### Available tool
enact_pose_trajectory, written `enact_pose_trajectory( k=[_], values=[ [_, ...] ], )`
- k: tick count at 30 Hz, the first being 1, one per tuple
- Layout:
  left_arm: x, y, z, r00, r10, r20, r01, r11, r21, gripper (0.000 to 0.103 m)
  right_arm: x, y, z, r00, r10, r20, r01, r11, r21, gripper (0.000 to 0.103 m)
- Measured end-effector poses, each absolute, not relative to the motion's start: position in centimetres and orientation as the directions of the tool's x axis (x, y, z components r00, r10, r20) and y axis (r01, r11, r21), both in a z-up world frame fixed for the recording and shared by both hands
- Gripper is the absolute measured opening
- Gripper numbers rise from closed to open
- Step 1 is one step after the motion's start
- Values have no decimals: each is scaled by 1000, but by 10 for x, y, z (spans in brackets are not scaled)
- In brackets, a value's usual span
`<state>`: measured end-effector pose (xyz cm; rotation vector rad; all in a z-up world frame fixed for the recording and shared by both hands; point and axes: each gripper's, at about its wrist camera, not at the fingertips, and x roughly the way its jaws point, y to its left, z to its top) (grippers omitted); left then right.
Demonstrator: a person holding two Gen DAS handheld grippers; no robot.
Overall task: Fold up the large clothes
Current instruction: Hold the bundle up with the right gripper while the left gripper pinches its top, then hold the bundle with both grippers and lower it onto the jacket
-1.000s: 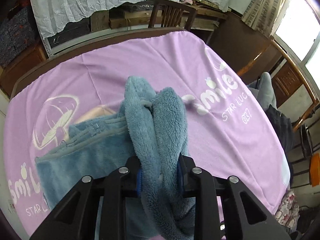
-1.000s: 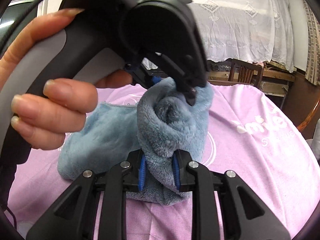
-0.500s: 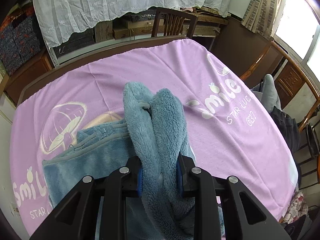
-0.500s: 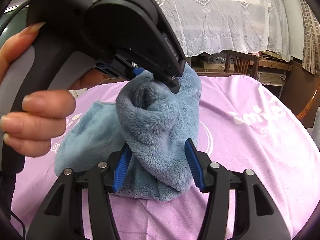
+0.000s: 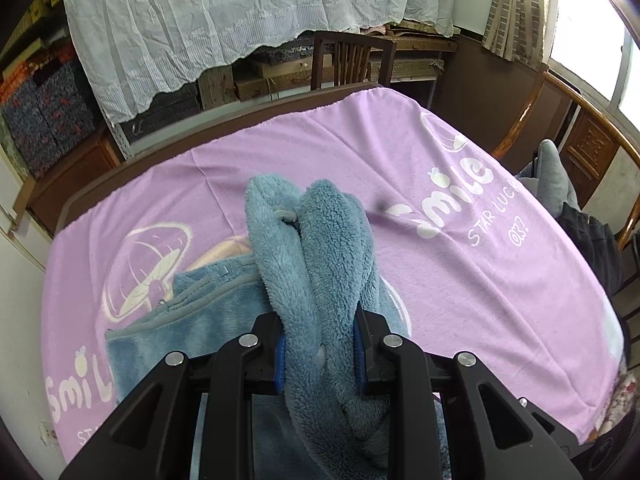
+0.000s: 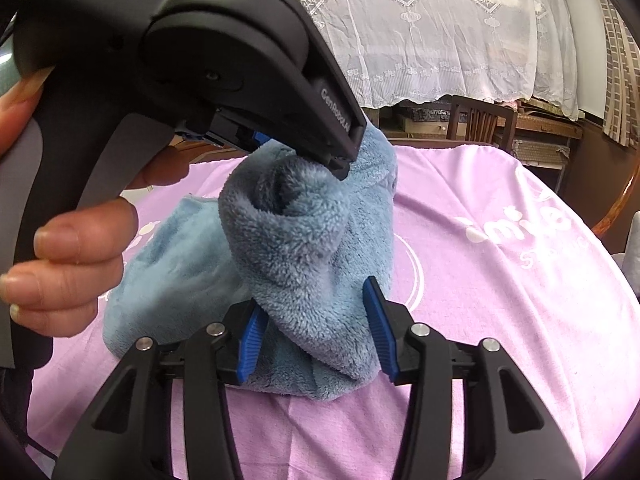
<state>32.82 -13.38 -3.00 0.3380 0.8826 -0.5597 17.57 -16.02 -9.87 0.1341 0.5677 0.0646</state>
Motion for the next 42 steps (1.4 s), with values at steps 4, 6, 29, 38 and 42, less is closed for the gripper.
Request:
enact_pose_trajectory(
  k=[4, 6, 29, 38, 42],
  values=[
    [323, -133, -29, 535, -308, -787, 588, 805, 85, 25, 175, -162, -99, 846, 100, -524, -21, 988, 155, 33],
    [321, -131, -28, 547, -308, -779, 588, 803, 96, 25, 174, -163, -99, 849, 102, -519, -20, 987, 161, 30],
    [314, -117, -10, 557, -361, -747, 590, 806, 51, 24, 165, -172, -92, 882, 96, -462, 2, 978, 207, 19],
    [317, -73, 36, 615, -389, -686, 538, 843, 5, 23, 165, -146, -41, 913, 104, -394, -41, 986, 165, 17],
    [326, -15, 44, 627, -405, -666, 479, 874, -80, 23, 175, -103, -22, 913, 136, -385, -119, 991, 68, 17]
  ],
)
